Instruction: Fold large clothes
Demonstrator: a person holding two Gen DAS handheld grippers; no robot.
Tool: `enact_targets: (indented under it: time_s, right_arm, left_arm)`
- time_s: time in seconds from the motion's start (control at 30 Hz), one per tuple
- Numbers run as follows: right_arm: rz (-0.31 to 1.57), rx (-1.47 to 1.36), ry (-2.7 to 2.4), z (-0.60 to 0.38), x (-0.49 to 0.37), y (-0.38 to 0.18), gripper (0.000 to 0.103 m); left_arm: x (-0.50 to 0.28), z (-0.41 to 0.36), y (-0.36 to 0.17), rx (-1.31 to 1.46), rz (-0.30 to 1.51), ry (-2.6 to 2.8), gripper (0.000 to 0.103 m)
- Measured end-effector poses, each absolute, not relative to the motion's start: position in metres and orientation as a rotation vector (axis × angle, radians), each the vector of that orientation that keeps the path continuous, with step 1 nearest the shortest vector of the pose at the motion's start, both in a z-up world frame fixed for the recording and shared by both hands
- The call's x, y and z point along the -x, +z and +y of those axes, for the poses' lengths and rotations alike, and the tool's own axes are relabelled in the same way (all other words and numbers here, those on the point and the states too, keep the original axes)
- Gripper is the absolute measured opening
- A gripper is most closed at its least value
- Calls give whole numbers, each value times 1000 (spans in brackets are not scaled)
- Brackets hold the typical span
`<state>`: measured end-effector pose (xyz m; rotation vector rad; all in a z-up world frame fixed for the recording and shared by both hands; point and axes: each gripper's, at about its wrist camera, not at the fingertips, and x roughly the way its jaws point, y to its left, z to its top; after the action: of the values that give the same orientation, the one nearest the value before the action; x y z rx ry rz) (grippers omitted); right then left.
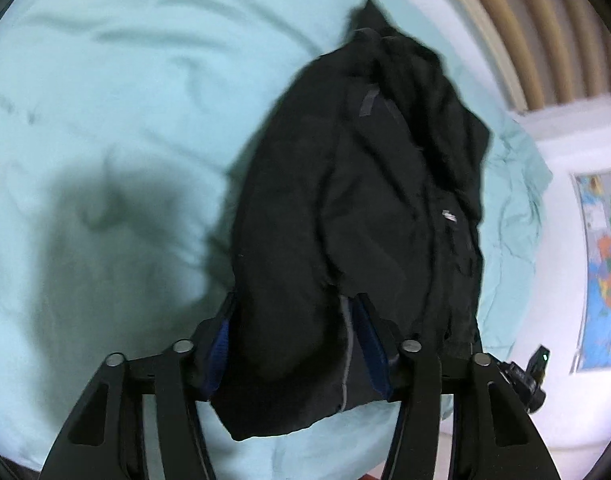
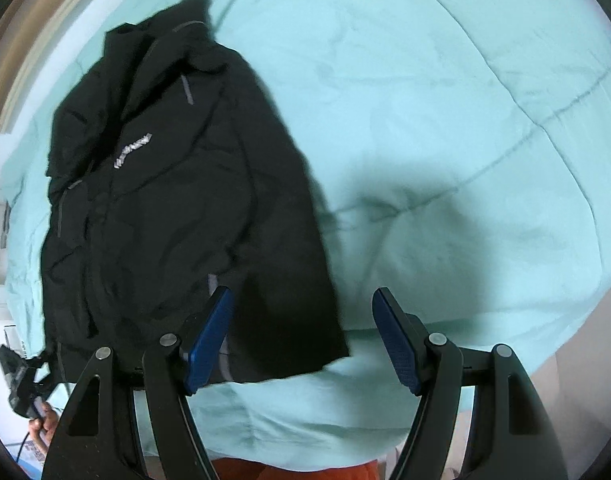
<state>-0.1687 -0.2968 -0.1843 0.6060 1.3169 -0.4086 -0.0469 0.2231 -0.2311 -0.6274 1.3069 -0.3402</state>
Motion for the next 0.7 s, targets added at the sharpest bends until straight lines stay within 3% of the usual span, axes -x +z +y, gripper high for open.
enact_targets:
  time_s: [0.03, 0.27, 0.53, 0.6, 0.63, 0.7]
  right_arm:
    - [1324, -611, -407, -299, 171, -188, 74]
    - [1330, -644, -361, -303, 171, -210, 74]
    - [1347, -678, -288, -298, 149, -224, 74]
    - [1348, -649, -260, -290, 147, -220, 48]
    - [1353, -610, -242, -284, 146, -213, 44]
    - [1345, -573, -186, -274, 147, -200, 39]
  left_arm:
    - [49, 218, -223, 613, 1287, -364, 46]
    - [42, 210, -231, 628, 1343, -414, 46]
    - [47, 217, -253, 712, 1369, -378, 55]
    - [49, 215, -244, 682, 1339, -367, 53]
    - [51, 214, -238, 669, 1317, -383, 46]
    - [54, 212, -225, 662, 1283, -416, 42]
